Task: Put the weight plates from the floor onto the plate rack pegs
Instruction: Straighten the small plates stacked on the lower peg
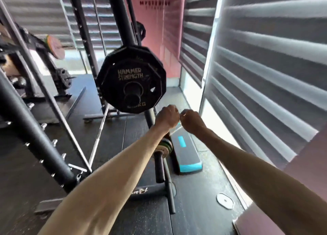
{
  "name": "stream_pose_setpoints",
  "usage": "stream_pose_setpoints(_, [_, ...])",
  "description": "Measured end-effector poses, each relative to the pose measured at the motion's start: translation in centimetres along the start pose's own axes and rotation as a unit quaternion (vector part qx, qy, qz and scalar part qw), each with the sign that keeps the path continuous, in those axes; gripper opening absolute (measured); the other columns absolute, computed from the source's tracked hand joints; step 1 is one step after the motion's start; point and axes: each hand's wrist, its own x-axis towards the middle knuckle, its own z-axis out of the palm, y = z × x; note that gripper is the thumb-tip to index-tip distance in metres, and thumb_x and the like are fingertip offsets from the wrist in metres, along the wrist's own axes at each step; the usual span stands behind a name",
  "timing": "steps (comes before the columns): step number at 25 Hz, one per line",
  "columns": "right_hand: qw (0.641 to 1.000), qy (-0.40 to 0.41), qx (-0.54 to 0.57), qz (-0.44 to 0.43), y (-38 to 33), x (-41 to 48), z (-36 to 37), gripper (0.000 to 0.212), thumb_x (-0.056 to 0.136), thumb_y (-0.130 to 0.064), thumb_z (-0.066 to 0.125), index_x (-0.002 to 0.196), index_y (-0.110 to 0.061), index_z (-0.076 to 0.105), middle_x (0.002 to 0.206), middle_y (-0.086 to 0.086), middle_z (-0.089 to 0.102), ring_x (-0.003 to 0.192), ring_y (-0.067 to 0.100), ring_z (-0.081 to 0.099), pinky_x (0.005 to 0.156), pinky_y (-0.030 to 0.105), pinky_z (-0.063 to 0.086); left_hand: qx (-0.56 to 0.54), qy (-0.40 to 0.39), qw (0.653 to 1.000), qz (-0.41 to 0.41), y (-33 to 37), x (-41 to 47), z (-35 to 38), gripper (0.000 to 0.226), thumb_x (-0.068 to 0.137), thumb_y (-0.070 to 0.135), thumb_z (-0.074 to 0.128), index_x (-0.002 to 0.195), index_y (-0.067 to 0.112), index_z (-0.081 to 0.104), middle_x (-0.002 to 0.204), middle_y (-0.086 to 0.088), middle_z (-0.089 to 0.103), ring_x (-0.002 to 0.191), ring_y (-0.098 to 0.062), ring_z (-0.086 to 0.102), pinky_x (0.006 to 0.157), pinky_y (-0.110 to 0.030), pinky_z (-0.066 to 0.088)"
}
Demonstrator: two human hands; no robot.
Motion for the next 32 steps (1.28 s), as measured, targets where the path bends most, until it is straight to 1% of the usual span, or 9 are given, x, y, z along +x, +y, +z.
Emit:
stream_pose_setpoints(2, [0.998, 0.059, -0.007, -0.025, -1.5, 0.0, -3.7, 0.027, 0.097, -0.02, 0.045, 0.099, -0.005, 0.067, 0.105, 0.023, 0.07, 0.101, 0.04, 0.065, 0.082, 0.039, 0.052, -0.015, 0.031, 0.999, 0.036, 3.8, 0.2, -3.0, 0.027, 0.093, 0.023, 0.052, 0.111, 0.012, 0.068, 0.112, -0.016, 0.071, 0.109, -0.033, 0.065, 0.092, -0.038, 0.052])
stream_pose_setpoints(4, [0.991, 0.122, 0.018, -0.05, -3.4, 0.4, -6.5, 0.026, 0.099, -0.019, 0.043, 0.101, -0.006, 0.066, 0.103, 0.023, 0.071, 0.098, 0.04, 0.066, 0.075, 0.036, 0.048, -0.007, 0.092, 0.988, 0.12, 6.6, -0.1, -6.3, 0.025, 0.093, 0.019, 0.051, 0.11, 0.013, 0.069, 0.106, -0.014, 0.073, 0.105, -0.031, 0.066, 0.09, -0.038, 0.053])
stream_pose_setpoints(8, [0.966, 0.195, 0.116, -0.125, -7.9, 1.1, -8.5, 0.03, 0.105, -0.03, 0.042, 0.118, -0.009, 0.058, 0.109, 0.015, 0.071, 0.101, 0.033, 0.066, 0.084, 0.037, 0.049, 0.069, 0.274, 0.917, 0.283, 6.2, -0.7, -13.3, 0.031, 0.092, 0.007, 0.052, 0.12, 0.01, 0.064, 0.113, -0.01, 0.068, 0.11, -0.025, 0.061, 0.097, -0.038, 0.049])
stream_pose_setpoints(11, [0.957, 0.176, 0.145, -0.181, -10.6, 1.5, -7.4, 0.038, 0.103, -0.039, 0.043, 0.131, -0.014, 0.05, 0.127, 0.013, 0.061, 0.118, 0.029, 0.058, 0.097, 0.041, 0.048, 0.164, 0.362, 0.881, 0.257, 2.4, -0.1, -17.0, 0.036, 0.095, 0.015, 0.053, 0.131, 0.012, 0.055, 0.133, -0.011, 0.053, 0.13, -0.027, 0.045, 0.11, -0.046, 0.037])
stream_pose_setpoints(16, [0.953, 0.144, 0.147, -0.221, -12.4, 2.2, -4.8, 0.063, 0.099, -0.042, 0.053, 0.15, -0.013, 0.031, 0.144, 0.014, 0.043, 0.132, 0.03, 0.043, 0.106, 0.038, 0.038, 0.172, 0.322, 0.92, 0.143, -3.7, 0.2, -18.5, 0.076, 0.095, 0.059, 0.044, 0.155, 0.017, 0.022, 0.162, -0.018, 0.014, 0.152, -0.032, 0.007, 0.122, -0.054, 0.008])
stream_pose_setpoints(19, [0.951, 0.135, 0.167, -0.224, -12.9, 3.2, -4.5, 0.074, 0.097, -0.046, 0.056, 0.154, -0.013, 0.023, 0.151, 0.014, 0.035, 0.138, 0.031, 0.038, 0.109, 0.041, 0.036, 0.116, 0.295, 0.944, 0.094, -6.2, -0.1, -18.4, 0.097, 0.087, 0.073, 0.043, 0.158, 0.018, 0.006, 0.164, -0.016, 0.002, 0.153, -0.03, 0.0, 0.12, -0.054, 0.003])
stream_pose_setpoints(21, [0.952, 0.127, 0.174, -0.216, -13.1, 3.7, -4.4, 0.076, 0.096, -0.046, 0.057, 0.154, -0.013, 0.021, 0.151, 0.013, 0.034, 0.139, 0.029, 0.036, 0.111, 0.04, 0.034, 0.081, 0.275, 0.956, 0.062, -7.2, 0.0, -18.1, 0.104, 0.082, 0.077, 0.044, 0.157, 0.018, 0.003, 0.164, -0.015, 0.004, 0.152, -0.03, 0.002, 0.121, -0.057, 0.007])
stream_pose_setpoints(24, [0.952, 0.112, 0.185, -0.217, -12.7, 4.5, -3.7, 0.072, 0.096, -0.046, 0.057, 0.153, -0.017, 0.024, 0.145, 0.011, 0.042, 0.135, 0.027, 0.042, 0.111, 0.047, 0.039, 0.014, 0.266, 0.962, 0.058, -7.7, 0.1, -17.6, 0.108, 0.078, 0.083, 0.042, 0.156, 0.019, 0.006, 0.159, -0.011, 0.02, 0.148, -0.029, 0.019, 0.119, -0.057, 0.019])
stream_pose_setpoints(32, [0.942, 0.135, 0.207, -0.226, -12.7, 5.0, -2.0, 0.066, 0.099, -0.049, 0.047, 0.153, -0.021, 0.023, 0.148, 0.005, 0.041, 0.135, 0.024, 0.042, 0.109, 0.045, 0.041, -0.024, 0.302, 0.949, 0.09, -7.6, 0.1, -17.2, 0.093, 0.082, 0.07, 0.053, 0.152, 0.019, 0.019, 0.15, -0.005, 0.034, 0.139, -0.022, 0.033, 0.116, -0.053, 0.028])
